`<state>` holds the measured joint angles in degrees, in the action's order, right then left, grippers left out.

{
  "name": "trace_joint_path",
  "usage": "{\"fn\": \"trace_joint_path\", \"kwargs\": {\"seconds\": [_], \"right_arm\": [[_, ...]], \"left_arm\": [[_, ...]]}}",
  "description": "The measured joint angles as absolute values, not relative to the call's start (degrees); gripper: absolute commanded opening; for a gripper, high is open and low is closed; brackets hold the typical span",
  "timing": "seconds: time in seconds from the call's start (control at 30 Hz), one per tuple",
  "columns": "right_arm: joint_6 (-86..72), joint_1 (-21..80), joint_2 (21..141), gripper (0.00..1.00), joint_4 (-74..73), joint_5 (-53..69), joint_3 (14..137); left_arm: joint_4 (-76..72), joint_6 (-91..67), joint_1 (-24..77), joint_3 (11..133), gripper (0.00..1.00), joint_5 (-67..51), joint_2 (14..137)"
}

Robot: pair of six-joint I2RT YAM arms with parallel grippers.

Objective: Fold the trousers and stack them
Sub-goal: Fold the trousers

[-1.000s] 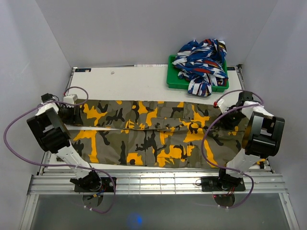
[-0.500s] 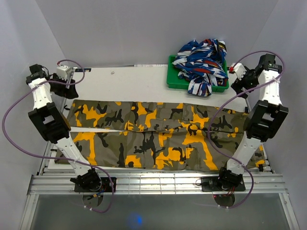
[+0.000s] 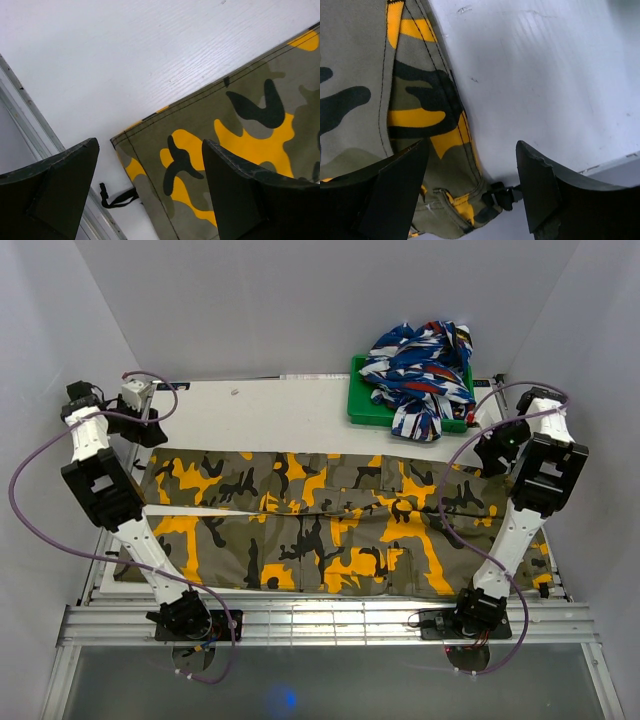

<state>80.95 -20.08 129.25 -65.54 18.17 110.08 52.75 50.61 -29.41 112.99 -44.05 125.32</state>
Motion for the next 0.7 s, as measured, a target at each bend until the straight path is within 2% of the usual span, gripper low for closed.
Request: {"fn": "trace_joint_path", "kwargs": {"seconds": [0.17,0.27,0.4,0.5,0.57,0.7], "right_arm": [[82.0,-19.44,131.96,0.69,-65.21,18.04,109.89],[82.04,-19.11,131.28,0.62,-63.35,18.02,108.4],[82.76,-18.48,128.64,0.43,-60.86,17.85,103.68],[83.09,-17.91,127.81,0.34,-60.6,17.3,102.26],[83.05,-17.72,127.74,0.33,-60.93,17.08,102.19],[82.85,-17.61,127.74,0.14,-61.58,16.97,102.19]], "left_arm": [[53.69,54.39,-29.45,115.13,0.94,-44.1,130.39],[54.04,57.1,-29.32,115.24,0.96,-43.7,132.09],[54.83,62.41,-28.6,115.74,0.97,-41.98,134.37],[56.07,66.15,-27.64,116.95,0.93,-40.32,136.53],[56.16,67.9,-27.2,118.72,0.91,-39.51,138.52],[56.4,72.07,-26.7,119.77,0.9,-39.33,139.5]]}}
